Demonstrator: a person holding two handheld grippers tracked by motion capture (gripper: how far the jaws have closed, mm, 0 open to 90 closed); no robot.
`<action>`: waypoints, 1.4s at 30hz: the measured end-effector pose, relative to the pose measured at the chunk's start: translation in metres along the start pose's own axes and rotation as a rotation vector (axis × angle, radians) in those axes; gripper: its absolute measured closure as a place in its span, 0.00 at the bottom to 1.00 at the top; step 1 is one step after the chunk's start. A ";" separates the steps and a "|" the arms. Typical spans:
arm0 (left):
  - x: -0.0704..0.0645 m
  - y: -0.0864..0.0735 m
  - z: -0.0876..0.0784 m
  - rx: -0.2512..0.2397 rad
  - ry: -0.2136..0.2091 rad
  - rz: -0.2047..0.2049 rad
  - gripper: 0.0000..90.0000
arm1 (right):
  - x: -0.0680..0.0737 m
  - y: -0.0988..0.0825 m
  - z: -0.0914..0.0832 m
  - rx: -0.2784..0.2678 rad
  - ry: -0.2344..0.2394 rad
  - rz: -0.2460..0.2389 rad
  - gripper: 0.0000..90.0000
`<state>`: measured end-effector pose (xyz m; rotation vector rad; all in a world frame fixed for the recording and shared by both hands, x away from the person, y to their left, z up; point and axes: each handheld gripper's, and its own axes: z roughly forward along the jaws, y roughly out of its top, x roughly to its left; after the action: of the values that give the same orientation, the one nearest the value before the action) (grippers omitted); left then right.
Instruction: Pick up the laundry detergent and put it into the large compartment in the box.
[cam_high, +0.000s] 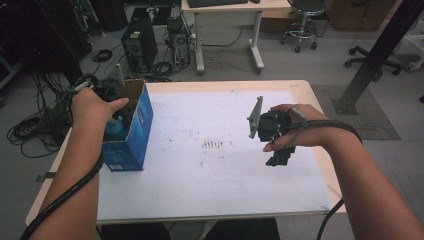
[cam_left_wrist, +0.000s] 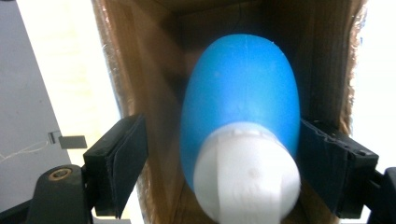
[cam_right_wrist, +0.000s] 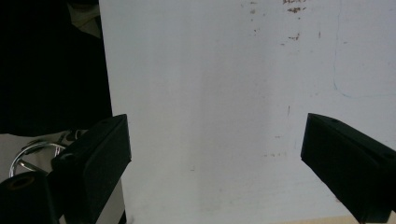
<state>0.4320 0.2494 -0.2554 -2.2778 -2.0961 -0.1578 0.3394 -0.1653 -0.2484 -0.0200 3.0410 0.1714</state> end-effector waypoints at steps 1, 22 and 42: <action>0.000 0.000 -0.001 0.001 0.001 0.002 0.22 | 0.000 0.000 0.000 0.000 -0.001 0.002 0.09; -0.012 -0.003 -0.027 -0.043 0.005 0.059 0.05 | 0.001 0.001 -0.005 -0.001 -0.009 0.001 0.09; -0.048 0.000 -0.067 -0.087 -0.003 0.244 0.05 | 0.000 0.000 -0.009 0.007 -0.012 0.006 0.09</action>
<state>0.4249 0.1954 -0.1933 -2.5597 -1.8248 -0.2401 0.3384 -0.1664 -0.2399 -0.0086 3.0296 0.1613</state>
